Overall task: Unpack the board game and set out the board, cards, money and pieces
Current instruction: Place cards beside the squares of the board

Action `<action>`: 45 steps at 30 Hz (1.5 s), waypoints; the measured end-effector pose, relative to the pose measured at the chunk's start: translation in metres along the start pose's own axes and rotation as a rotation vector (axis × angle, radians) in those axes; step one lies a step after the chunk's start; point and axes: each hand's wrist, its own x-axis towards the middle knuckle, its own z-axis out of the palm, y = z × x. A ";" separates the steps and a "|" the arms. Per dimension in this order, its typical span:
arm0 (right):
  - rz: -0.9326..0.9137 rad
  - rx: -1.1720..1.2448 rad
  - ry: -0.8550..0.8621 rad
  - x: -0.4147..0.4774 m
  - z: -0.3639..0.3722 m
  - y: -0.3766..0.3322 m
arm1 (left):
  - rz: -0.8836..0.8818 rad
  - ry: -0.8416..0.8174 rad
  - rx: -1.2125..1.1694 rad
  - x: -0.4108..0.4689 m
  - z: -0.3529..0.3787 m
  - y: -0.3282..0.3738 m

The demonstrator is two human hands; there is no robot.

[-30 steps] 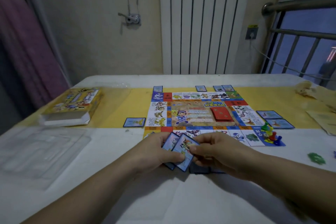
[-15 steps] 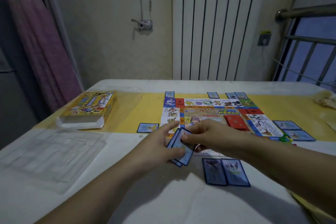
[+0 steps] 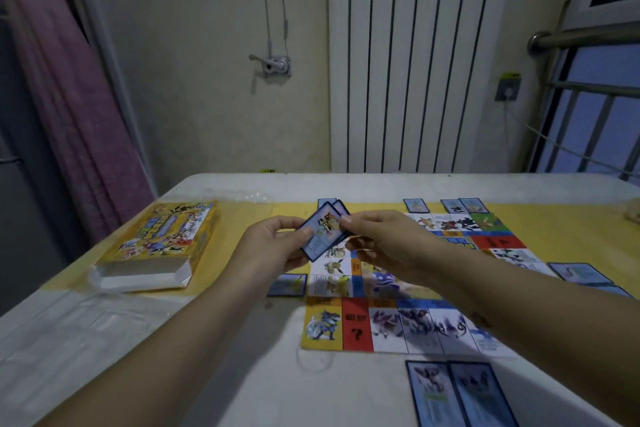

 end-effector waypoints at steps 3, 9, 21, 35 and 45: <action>0.004 0.069 0.015 0.011 -0.009 0.004 | -0.029 0.028 -0.030 0.020 0.000 0.004; -0.045 -0.084 0.268 0.033 -0.034 0.007 | 0.000 0.145 0.277 0.073 -0.032 -0.003; -0.007 -0.273 0.251 0.053 -0.050 0.022 | -0.060 0.033 0.888 0.111 -0.037 -0.043; 0.029 -0.180 0.339 0.056 -0.055 0.026 | -0.047 -0.086 1.028 0.113 -0.035 -0.046; 0.002 -0.103 0.384 0.048 -0.065 0.017 | -0.022 -0.084 1.033 0.111 -0.036 -0.048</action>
